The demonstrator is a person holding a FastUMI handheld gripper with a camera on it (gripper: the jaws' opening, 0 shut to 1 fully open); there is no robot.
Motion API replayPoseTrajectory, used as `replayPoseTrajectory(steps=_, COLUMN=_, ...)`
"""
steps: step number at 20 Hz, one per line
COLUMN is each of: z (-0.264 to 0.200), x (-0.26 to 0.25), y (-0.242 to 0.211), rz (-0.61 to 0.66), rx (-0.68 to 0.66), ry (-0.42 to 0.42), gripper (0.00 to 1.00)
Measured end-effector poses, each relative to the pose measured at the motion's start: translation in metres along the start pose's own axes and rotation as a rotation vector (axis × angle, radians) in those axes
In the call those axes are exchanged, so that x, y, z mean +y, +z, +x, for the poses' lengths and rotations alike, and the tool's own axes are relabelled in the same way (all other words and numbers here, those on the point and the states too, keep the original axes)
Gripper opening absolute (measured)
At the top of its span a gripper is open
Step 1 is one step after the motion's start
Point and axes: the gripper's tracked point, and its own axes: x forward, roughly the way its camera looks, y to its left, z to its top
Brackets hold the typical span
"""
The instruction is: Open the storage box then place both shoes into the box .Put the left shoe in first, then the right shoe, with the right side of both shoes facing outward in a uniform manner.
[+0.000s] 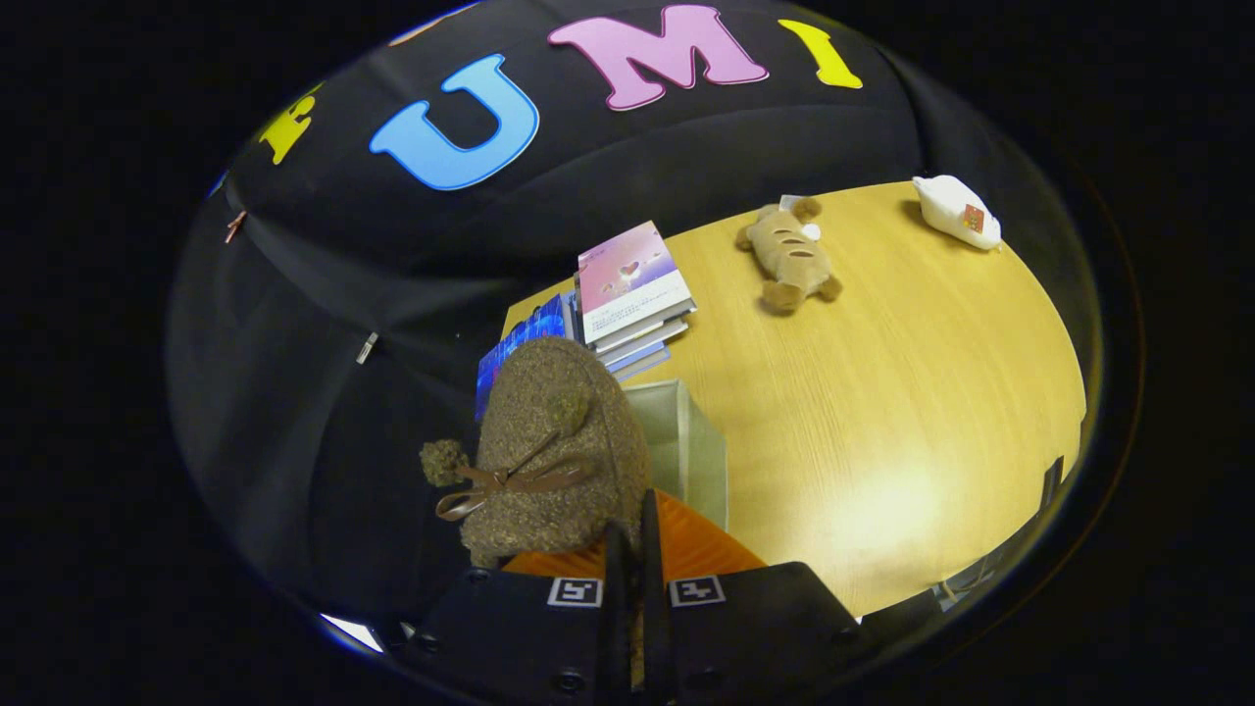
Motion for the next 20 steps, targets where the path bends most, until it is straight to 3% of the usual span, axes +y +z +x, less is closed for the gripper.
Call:
replayPoseTrajectory(steps=8, z=0.033, x=0.004, y=-0.029, rz=-0.048, rx=0.039, ry=-0.055, gripper=0.12)
replayPoseTrajectory(steps=10, z=0.03, x=0.006, y=-0.034, rz=-0.055, rx=0.049, ry=-0.035, gripper=0.21)
replayPoseTrajectory(steps=13, z=0.012, x=0.019, y=-0.033, rz=-0.069, rx=0.037, ry=0.049, gripper=0.57)
replayPoseTrajectory(steps=15, z=-0.002, x=0.01, y=-0.026, rz=-0.128, rx=-0.002, ry=0.06, gripper=0.81)
replayPoseTrajectory(steps=16, z=-0.009, x=0.004, y=-0.023, rz=-0.158, rx=-0.021, ry=0.058, gripper=0.86)
replayPoseTrajectory(steps=17, z=-0.017, x=-0.003, y=-0.02, rz=-0.181, rx=-0.037, ry=0.06, gripper=0.98)
replayPoseTrajectory(steps=20, z=-0.043, x=-0.027, y=-0.011, rz=-0.226, rx=-0.076, ry=0.068, gripper=0.99)
